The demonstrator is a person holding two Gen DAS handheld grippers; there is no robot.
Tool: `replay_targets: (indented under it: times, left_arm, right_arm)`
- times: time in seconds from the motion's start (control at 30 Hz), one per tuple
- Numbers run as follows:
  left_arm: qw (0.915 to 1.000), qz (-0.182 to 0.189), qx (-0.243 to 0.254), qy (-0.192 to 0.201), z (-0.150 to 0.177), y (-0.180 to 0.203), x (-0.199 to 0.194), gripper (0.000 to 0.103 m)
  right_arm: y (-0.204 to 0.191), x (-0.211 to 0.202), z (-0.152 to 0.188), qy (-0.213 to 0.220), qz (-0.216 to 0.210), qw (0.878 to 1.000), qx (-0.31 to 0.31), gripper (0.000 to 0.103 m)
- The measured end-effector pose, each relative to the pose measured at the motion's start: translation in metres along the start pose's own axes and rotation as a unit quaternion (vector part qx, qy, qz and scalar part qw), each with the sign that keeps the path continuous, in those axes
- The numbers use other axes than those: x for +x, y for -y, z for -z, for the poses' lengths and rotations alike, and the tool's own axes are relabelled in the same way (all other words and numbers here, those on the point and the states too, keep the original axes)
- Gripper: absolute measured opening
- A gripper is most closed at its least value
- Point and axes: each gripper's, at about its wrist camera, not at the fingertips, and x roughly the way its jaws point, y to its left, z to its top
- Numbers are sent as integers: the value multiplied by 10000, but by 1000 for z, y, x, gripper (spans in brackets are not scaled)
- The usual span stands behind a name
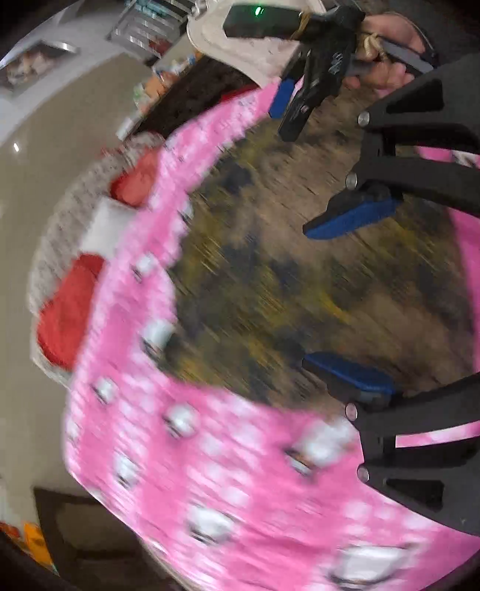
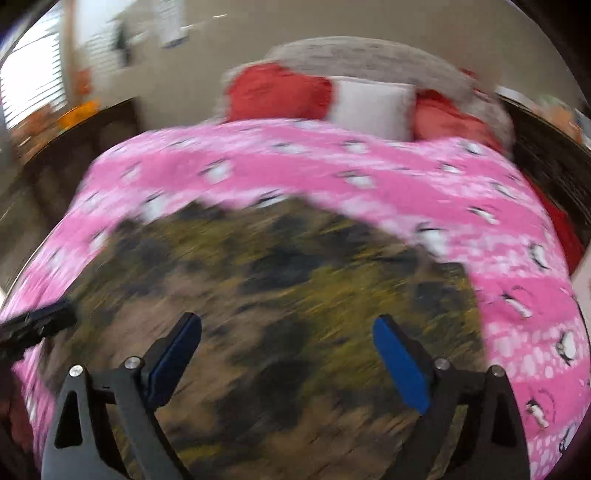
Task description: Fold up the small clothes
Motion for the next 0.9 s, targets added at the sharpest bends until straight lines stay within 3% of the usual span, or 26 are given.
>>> replay_targets:
  times: [0.07,0.13,0.2,0.3,0.4,0.43,0.53,0.63,0.8,0.9]
  left_arm:
    - [9996,-37,-245,-139,9,-14,7,44]
    - [9988,198,-436,32,13,-20,-7,44]
    - [9972,439,-555,239,15,-18,-25,44]
    - [9928,952,-514,513,33,-9,-54,44]
    - [9846,1504,-881,162,57,-3,-56,44]
    - [9833,1534,-976,1,65,-2,-54,44]
    - [9869,1209,-1021,-326,84,-2,-45,42]
    - [9853,991,-1368,-234,75,-14,-45,41]
    - [9835,129,-1802,52,65,-37,-61,41]
    - [9791,104,-2029,-17,64,-51,-54,41]
  right_arm:
    - [-20,12,16,-264,-240,9987,-378,97]
    - [-30,41,40,-716,-142,9961,-493,100]
    - [-26,37,46,-408,-273,9982,-352,103]
    - [-25,35,48,-360,-360,9983,-283,103]
    - [-28,33,50,-342,-324,9984,-302,103]
    - [-27,34,50,-347,-347,9984,-281,103]
    - [-22,36,47,-343,-366,9984,-271,103]
    - [-22,37,48,-335,-372,9984,-258,103]
    - [-22,37,47,-335,-366,9984,-262,103]
    - [-22,37,47,-333,-381,9984,-252,103]
